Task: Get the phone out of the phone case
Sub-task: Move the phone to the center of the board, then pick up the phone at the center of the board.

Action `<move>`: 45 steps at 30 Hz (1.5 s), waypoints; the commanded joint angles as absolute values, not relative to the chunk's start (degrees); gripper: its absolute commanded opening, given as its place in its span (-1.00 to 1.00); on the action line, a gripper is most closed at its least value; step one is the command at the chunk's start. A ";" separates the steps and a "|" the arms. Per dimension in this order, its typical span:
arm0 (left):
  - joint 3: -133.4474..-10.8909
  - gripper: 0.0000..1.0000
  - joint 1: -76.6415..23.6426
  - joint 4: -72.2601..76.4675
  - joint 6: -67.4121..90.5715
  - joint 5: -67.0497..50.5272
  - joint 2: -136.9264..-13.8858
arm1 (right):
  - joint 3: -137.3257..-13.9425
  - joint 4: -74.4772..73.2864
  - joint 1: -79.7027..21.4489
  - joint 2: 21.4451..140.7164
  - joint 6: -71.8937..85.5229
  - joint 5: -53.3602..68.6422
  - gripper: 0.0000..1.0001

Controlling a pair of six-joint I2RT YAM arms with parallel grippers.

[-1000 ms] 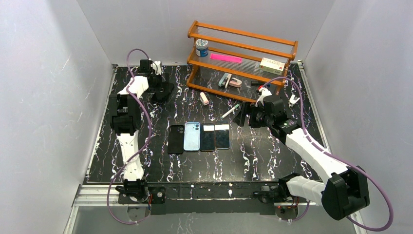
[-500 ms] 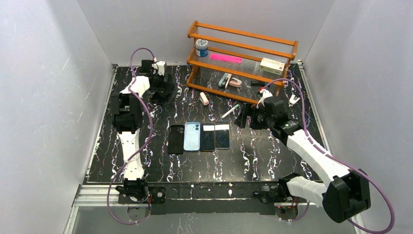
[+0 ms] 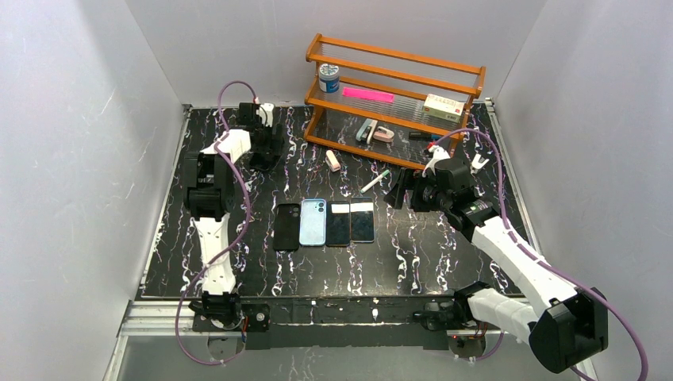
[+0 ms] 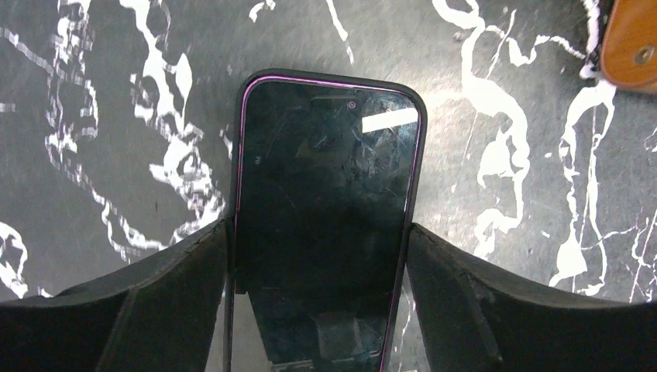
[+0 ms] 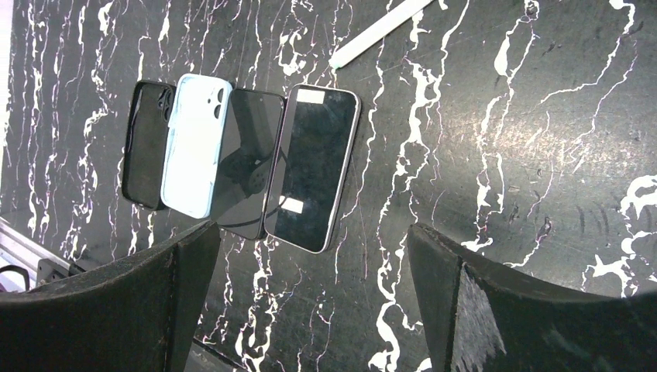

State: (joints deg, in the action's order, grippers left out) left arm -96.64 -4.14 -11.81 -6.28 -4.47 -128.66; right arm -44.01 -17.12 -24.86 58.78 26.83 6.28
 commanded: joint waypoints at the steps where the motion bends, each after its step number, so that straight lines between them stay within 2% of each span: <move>1: -87.27 0.44 -3.08 -22.15 -0.47 -1.97 -126.64 | -42.86 -16.96 -24.79 57.24 26.22 5.06 0.97; 5: -79.63 0.33 -2.47 -22.26 6.44 -0.89 -120.64 | -42.25 -16.36 -24.81 56.80 25.05 4.82 0.97; 7: -75.43 0.30 -2.51 -22.25 9.23 3.26 -116.74 | -41.90 -16.17 -24.79 56.46 24.28 4.90 0.97; 14: -61.16 0.38 -2.46 -22.95 16.62 7.48 -103.04 | -40.38 -16.12 -24.75 54.96 22.86 5.71 0.97; 16: -58.35 0.48 -2.50 -22.89 16.03 7.47 -101.03 | -39.86 -15.97 -24.71 54.61 22.87 6.19 0.97; 21: -58.56 0.91 -2.37 -24.41 12.65 8.43 -101.15 | -39.45 -16.02 -24.73 54.28 22.92 7.20 0.97; 23: -59.81 0.96 -2.31 -25.27 11.03 8.59 -102.17 | -39.59 -16.21 -24.74 54.08 22.85 7.21 0.97; 36: -68.46 0.94 -1.49 -29.91 9.88 4.94 -112.75 | -40.37 -19.09 -24.72 50.57 26.44 4.63 0.97; 45: -67.20 0.66 -1.48 -30.07 10.34 5.00 -112.46 | -38.23 -15.85 -24.77 40.71 28.89 1.38 0.97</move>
